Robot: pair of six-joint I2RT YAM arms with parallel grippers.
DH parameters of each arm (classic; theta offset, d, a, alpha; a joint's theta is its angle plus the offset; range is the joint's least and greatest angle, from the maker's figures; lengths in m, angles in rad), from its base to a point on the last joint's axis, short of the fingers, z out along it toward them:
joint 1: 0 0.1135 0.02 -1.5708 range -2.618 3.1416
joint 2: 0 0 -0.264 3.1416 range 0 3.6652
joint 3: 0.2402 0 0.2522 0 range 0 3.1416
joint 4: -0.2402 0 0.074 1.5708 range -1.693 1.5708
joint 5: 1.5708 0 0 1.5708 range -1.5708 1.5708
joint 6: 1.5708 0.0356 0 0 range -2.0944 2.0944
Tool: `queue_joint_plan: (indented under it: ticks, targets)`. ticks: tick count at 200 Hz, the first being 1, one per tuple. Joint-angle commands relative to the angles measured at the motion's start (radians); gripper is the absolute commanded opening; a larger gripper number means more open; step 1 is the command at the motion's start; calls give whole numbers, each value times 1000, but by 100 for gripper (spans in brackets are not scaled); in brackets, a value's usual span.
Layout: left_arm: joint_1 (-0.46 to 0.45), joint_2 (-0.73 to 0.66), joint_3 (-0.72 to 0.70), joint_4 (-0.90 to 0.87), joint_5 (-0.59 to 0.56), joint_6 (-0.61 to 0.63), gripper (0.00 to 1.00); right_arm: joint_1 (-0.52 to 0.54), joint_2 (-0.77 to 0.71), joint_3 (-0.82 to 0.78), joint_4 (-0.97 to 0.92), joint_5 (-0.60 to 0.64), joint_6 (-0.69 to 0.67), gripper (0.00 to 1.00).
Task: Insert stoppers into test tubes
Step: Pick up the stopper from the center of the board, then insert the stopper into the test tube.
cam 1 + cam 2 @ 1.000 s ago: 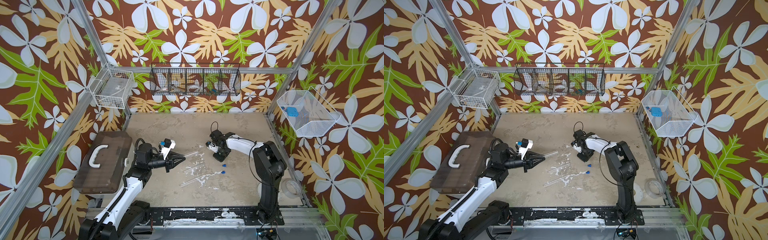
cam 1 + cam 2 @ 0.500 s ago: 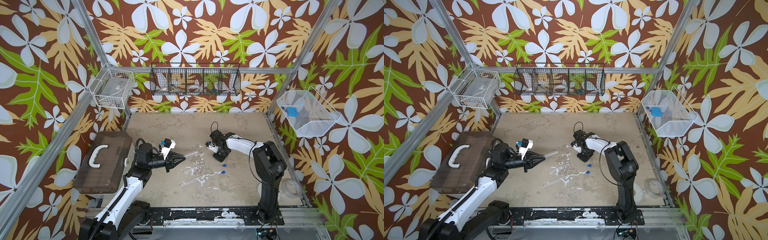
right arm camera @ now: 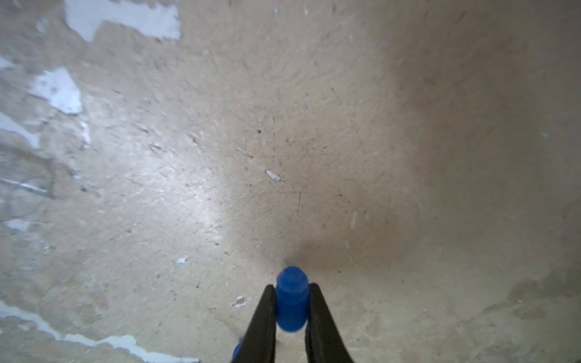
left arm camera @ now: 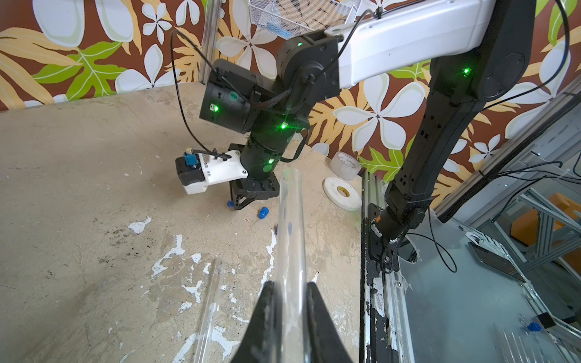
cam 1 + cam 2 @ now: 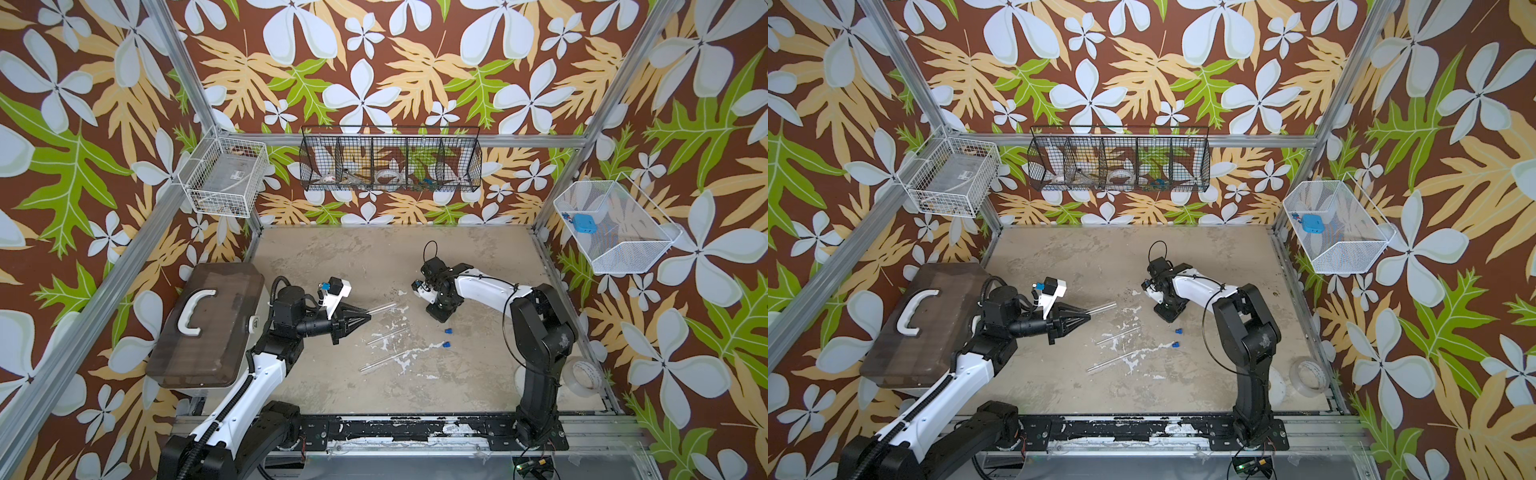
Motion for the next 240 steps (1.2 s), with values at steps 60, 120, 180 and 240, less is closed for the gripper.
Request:
queue_joint_plan:
  ticks: [60, 120, 180, 240]
  targets:
    - [-29, 44, 80, -194, -41, 115, 5, 80, -355, -112, 94, -64, -62, 15]
    - [-81, 120, 127, -189, -20, 107, 4, 263, -584, -229, 194, 15, -135, 15]
    - [-120, 136, 111, -208, -7, 153, 2, 370, -668, -305, 265, 77, -255, 11]
    - [-148, 131, 101, -243, 2, 198, 1, 437, -679, -342, 267, 92, -333, 11]
